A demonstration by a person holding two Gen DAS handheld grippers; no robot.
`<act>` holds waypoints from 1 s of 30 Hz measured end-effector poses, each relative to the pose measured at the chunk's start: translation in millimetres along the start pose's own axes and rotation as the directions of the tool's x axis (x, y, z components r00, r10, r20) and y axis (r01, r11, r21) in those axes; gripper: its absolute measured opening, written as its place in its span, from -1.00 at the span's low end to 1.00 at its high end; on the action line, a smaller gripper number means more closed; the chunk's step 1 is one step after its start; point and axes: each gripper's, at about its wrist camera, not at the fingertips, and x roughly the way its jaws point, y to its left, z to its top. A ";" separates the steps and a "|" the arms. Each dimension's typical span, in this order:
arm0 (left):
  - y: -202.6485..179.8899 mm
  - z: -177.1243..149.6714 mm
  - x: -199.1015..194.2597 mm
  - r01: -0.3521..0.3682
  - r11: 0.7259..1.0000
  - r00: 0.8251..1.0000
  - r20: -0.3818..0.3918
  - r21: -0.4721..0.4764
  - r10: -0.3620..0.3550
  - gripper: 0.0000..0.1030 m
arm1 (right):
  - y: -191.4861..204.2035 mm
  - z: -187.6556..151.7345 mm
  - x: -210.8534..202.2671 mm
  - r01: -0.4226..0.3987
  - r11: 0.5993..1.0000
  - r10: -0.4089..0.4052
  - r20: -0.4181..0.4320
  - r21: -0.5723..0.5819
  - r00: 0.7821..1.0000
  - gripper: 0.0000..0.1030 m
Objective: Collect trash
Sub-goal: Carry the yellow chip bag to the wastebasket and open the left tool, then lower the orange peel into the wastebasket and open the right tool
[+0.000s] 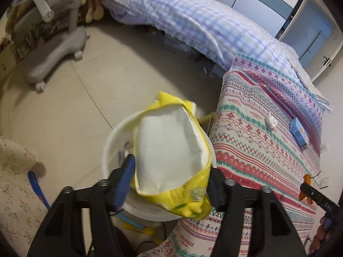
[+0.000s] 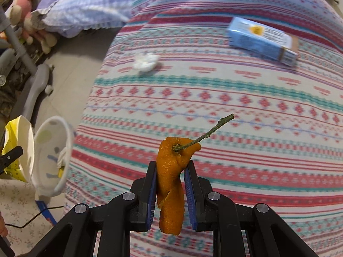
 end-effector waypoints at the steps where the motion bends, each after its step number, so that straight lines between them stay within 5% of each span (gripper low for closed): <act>1: 2.5 -0.6 3.6 -0.002 1.000 1.000 -0.015 -0.010 0.002 0.62 | 3.8 -0.2 0.2 -0.002 1.000 0.002 0.002 -0.005 1.000 -0.58; 15: 18.8 -22.4 -27.8 -0.065 0.995 0.998 0.033 0.071 0.062 1.00 | 50.9 -5.1 6.5 -0.059 0.995 0.061 0.018 -0.086 0.998 -0.58; 30: 69.8 -30.3 -54.6 -0.174 0.984 0.984 0.049 0.043 0.172 1.00 | 133.5 -9.0 38.8 -0.176 0.970 0.173 -0.032 -0.170 0.984 -0.57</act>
